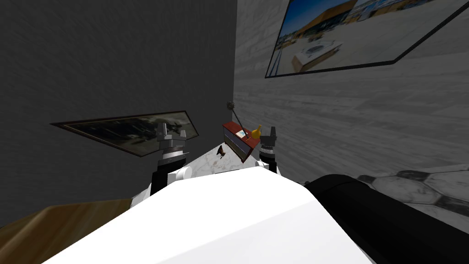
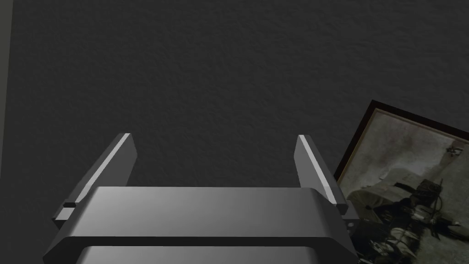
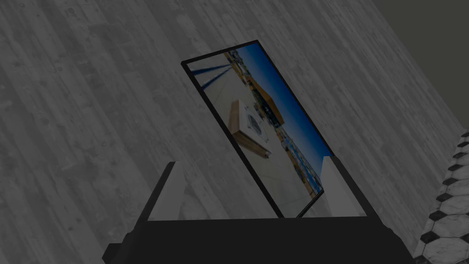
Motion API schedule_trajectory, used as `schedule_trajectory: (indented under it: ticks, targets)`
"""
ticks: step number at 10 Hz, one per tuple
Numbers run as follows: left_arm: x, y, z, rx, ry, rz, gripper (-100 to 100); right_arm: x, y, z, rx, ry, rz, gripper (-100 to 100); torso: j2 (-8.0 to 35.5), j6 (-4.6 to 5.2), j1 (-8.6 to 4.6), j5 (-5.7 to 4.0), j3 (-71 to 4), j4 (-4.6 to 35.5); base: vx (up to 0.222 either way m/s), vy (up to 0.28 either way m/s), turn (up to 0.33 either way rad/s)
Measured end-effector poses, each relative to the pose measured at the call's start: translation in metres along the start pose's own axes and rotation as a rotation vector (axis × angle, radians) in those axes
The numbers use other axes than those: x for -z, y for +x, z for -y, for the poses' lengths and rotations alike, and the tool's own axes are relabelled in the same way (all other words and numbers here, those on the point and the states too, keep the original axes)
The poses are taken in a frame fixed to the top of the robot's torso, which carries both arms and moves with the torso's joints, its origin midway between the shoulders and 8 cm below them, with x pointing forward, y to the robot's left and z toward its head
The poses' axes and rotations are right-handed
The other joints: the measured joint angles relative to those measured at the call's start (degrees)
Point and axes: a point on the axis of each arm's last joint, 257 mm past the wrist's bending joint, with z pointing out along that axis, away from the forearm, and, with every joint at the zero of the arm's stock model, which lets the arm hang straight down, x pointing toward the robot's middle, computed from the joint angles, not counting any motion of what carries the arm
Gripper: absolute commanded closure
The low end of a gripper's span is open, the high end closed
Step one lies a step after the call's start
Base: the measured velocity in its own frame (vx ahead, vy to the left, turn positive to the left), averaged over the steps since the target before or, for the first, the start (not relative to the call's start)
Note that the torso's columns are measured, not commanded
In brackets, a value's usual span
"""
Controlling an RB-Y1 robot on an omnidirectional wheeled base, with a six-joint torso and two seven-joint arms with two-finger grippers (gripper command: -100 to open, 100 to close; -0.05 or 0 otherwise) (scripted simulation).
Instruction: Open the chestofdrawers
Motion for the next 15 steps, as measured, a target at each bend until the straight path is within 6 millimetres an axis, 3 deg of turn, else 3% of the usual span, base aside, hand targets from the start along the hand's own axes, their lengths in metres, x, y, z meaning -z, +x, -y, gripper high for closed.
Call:
schedule_trajectory:
  ticks: [2,9,10,12,15]
  targets:
    - [0.000,0.000,0.000,0.000,0.000,0.000,0,0.000,0.000,0.000,0.000,0.000,0.000,0,5.97,0.00,0.00,0.00,-12.00,6.00,0.000,0.000,0.000]
    - [0.000,0.000,0.000,0.000,0.000,0.000,0,0.000,0.000,0.000,0.000,0.000,0.000,0,35.39,0.00,0.00,0.00,-70.73,35.37,0.000,0.000,0.000]
    - [0.000,0.000,0.000,0.000,0.000,0.000,0,0.000,0.000,0.000,0.000,0.000,0.000,-100,39.62,0.00,0.00,0.00,-79.19,39.60,0.009,0.003,0.037]
    - [0.000,0.000,0.000,0.000,0.000,0.000,0,0.002,0.010,0.007,0.031,0.020,-0.058,-100,42.06,-0.01,0.01,0.00,-84.27,42.05,0.010,0.005,0.071]
    - [0.000,0.000,0.000,0.000,0.000,0.000,0,0.006,0.029,0.033,0.113,0.076,-0.164,-100,42.25,-0.01,0.01,0.00,-84.59,42.27,0.021,0.009,0.105]
